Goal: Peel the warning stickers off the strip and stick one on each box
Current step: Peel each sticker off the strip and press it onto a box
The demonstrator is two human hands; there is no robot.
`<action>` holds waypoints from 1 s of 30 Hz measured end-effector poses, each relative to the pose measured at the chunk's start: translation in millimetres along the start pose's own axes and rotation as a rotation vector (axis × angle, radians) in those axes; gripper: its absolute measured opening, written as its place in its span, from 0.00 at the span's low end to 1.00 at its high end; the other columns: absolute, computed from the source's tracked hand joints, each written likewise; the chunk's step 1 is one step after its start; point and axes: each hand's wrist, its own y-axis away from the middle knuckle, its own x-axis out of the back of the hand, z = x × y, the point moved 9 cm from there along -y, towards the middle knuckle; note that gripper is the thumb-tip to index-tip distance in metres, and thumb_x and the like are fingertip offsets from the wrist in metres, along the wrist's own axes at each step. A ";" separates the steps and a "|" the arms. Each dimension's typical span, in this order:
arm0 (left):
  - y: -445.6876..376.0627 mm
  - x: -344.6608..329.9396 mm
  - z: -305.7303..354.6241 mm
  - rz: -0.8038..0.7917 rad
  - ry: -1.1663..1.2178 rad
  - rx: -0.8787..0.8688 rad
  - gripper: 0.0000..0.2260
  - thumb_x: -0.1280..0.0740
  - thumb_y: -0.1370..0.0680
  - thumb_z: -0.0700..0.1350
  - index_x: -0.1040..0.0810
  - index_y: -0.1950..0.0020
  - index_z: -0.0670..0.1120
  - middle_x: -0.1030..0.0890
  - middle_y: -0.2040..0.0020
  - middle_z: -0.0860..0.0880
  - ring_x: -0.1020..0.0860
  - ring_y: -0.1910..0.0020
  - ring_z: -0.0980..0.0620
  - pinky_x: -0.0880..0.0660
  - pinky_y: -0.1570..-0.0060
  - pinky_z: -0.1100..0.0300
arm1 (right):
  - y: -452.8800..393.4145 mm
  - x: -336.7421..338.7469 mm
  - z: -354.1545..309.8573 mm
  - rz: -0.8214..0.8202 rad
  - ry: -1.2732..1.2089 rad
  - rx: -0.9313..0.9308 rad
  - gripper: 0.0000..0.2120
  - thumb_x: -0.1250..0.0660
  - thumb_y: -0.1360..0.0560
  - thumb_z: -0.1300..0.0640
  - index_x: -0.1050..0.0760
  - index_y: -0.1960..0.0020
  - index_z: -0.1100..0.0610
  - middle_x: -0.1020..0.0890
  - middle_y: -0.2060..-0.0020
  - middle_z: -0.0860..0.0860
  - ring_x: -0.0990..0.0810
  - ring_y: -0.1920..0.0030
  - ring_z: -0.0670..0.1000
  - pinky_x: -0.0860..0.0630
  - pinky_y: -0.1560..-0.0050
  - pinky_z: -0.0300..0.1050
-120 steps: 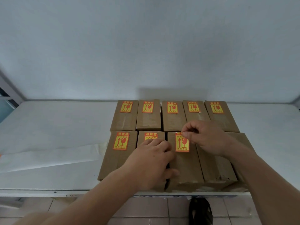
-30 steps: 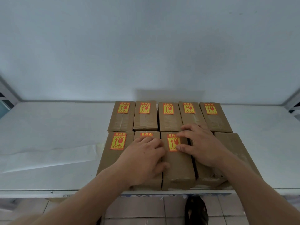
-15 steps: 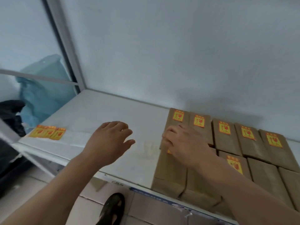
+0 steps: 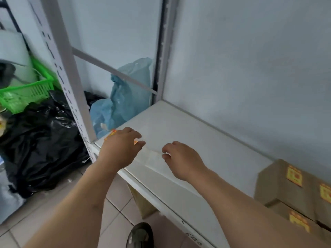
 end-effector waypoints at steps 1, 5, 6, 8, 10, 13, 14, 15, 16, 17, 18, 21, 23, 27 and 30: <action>-3.4 -4.0 -11.0 -0.010 0.022 0.032 0.13 0.38 0.21 0.55 0.23 0.39 0.53 0.24 0.39 0.53 0.27 0.40 0.50 0.31 0.48 0.56 | -13.5 -10.5 -5.6 -0.015 -0.045 -0.011 0.14 0.43 0.19 0.51 0.26 0.37 0.51 0.22 0.44 0.51 0.23 0.44 0.55 0.26 0.47 0.48; -10.6 -26.7 -38.5 -0.062 0.070 0.076 0.12 0.38 0.21 0.52 0.23 0.39 0.53 0.25 0.39 0.52 0.28 0.40 0.51 0.32 0.45 0.56 | -56.1 -45.1 -19.1 -0.040 -0.201 -0.089 0.15 0.40 0.20 0.52 0.25 0.35 0.54 0.21 0.41 0.54 0.24 0.40 0.56 0.28 0.41 0.47; -12.1 -31.3 -43.3 -0.071 0.080 0.078 0.13 0.38 0.21 0.51 0.23 0.38 0.52 0.25 0.38 0.51 0.28 0.39 0.50 0.32 0.44 0.56 | -64.0 -51.7 -20.7 -0.044 -0.216 -0.109 0.16 0.39 0.20 0.52 0.26 0.35 0.55 0.22 0.40 0.55 0.24 0.39 0.56 0.28 0.40 0.46; -15.4 -37.5 -52.6 -0.084 0.090 0.093 0.14 0.38 0.21 0.51 0.24 0.35 0.52 0.26 0.36 0.51 0.30 0.37 0.50 0.33 0.41 0.56 | -77.7 -60.9 -22.6 -0.036 -0.235 -0.148 0.17 0.39 0.21 0.51 0.27 0.34 0.55 0.23 0.39 0.55 0.25 0.39 0.56 0.29 0.40 0.47; -18.7 -43.8 -60.2 -0.106 0.088 0.112 0.16 0.38 0.20 0.51 0.26 0.33 0.52 0.28 0.34 0.51 0.30 0.35 0.50 0.33 0.39 0.56 | -88.2 -65.2 -23.5 -0.013 -0.238 -0.182 0.18 0.39 0.21 0.49 0.27 0.34 0.55 0.23 0.39 0.55 0.24 0.40 0.56 0.28 0.41 0.47; -20.5 -55.9 -68.0 -0.151 0.086 0.120 0.18 0.40 0.20 0.52 0.29 0.31 0.52 0.29 0.33 0.50 0.32 0.34 0.49 0.35 0.36 0.55 | -97.5 -69.2 -24.9 0.006 -0.210 -0.214 0.17 0.40 0.21 0.47 0.25 0.35 0.52 0.23 0.41 0.54 0.23 0.42 0.56 0.27 0.44 0.48; -20.3 -59.2 -69.9 -0.166 0.079 0.120 0.18 0.41 0.19 0.53 0.30 0.30 0.52 0.29 0.32 0.50 0.32 0.34 0.49 0.35 0.35 0.54 | -98.7 -69.6 -25.4 0.016 -0.193 -0.220 0.16 0.40 0.21 0.47 0.24 0.36 0.51 0.23 0.42 0.54 0.22 0.43 0.56 0.26 0.45 0.48; -20.4 -61.7 -71.5 -0.175 0.071 0.121 0.18 0.42 0.19 0.53 0.31 0.29 0.52 0.30 0.32 0.50 0.33 0.33 0.49 0.36 0.35 0.54 | -98.9 -69.4 -25.9 0.029 -0.173 -0.224 0.15 0.41 0.20 0.47 0.24 0.37 0.50 0.23 0.43 0.53 0.22 0.45 0.56 0.25 0.48 0.48; -20.4 -63.0 -72.6 -0.177 0.065 0.120 0.18 0.42 0.19 0.53 0.31 0.29 0.53 0.31 0.31 0.51 0.34 0.33 0.49 0.37 0.34 0.54 | -98.5 -68.8 -26.6 0.045 -0.154 -0.229 0.15 0.40 0.20 0.47 0.24 0.38 0.49 0.23 0.44 0.53 0.21 0.46 0.55 0.25 0.50 0.47; -20.6 -63.4 -72.8 -0.175 0.059 0.118 0.19 0.42 0.19 0.53 0.32 0.29 0.53 0.31 0.31 0.51 0.35 0.32 0.48 0.37 0.34 0.54 | -97.7 -68.2 -27.2 0.062 -0.140 -0.235 0.14 0.40 0.20 0.47 0.24 0.38 0.49 0.23 0.44 0.52 0.21 0.47 0.55 0.26 0.52 0.46; -20.7 -63.2 -72.2 -0.169 0.052 0.114 0.19 0.42 0.19 0.54 0.33 0.28 0.54 0.32 0.30 0.51 0.35 0.32 0.48 0.37 0.34 0.54 | -97.0 -67.2 -27.8 0.078 -0.132 -0.238 0.14 0.40 0.20 0.47 0.24 0.38 0.49 0.23 0.44 0.52 0.21 0.47 0.54 0.26 0.53 0.45; -20.5 -62.4 -69.5 -0.160 0.021 0.091 0.20 0.42 0.20 0.56 0.34 0.28 0.55 0.34 0.30 0.52 0.37 0.32 0.48 0.37 0.34 0.53 | -96.8 -64.9 -29.2 0.103 -0.132 -0.246 0.12 0.40 0.20 0.49 0.25 0.39 0.49 0.23 0.45 0.51 0.21 0.48 0.53 0.28 0.57 0.43; -18.5 -63.2 -69.4 -0.164 -0.001 0.077 0.22 0.40 0.21 0.58 0.34 0.28 0.56 0.34 0.30 0.53 0.38 0.32 0.49 0.38 0.34 0.53 | -97.4 -63.7 -29.9 0.108 -0.133 -0.252 0.11 0.39 0.21 0.50 0.24 0.40 0.50 0.23 0.45 0.51 0.22 0.48 0.53 0.28 0.57 0.43; -16.4 -63.9 -70.4 -0.145 -0.016 0.062 0.26 0.37 0.23 0.61 0.35 0.27 0.55 0.35 0.30 0.53 0.39 0.31 0.49 0.37 0.34 0.53 | -95.1 -63.4 -33.3 0.078 -0.132 -0.248 0.12 0.37 0.21 0.52 0.26 0.39 0.53 0.24 0.44 0.52 0.23 0.47 0.53 0.30 0.57 0.43; -16.0 -66.6 -70.9 -0.135 -0.019 0.064 0.28 0.37 0.24 0.62 0.36 0.27 0.56 0.35 0.30 0.53 0.39 0.31 0.49 0.37 0.34 0.53 | -93.9 -63.9 -35.5 0.060 -0.133 -0.231 0.11 0.37 0.21 0.52 0.28 0.41 0.54 0.25 0.44 0.52 0.23 0.47 0.53 0.28 0.55 0.44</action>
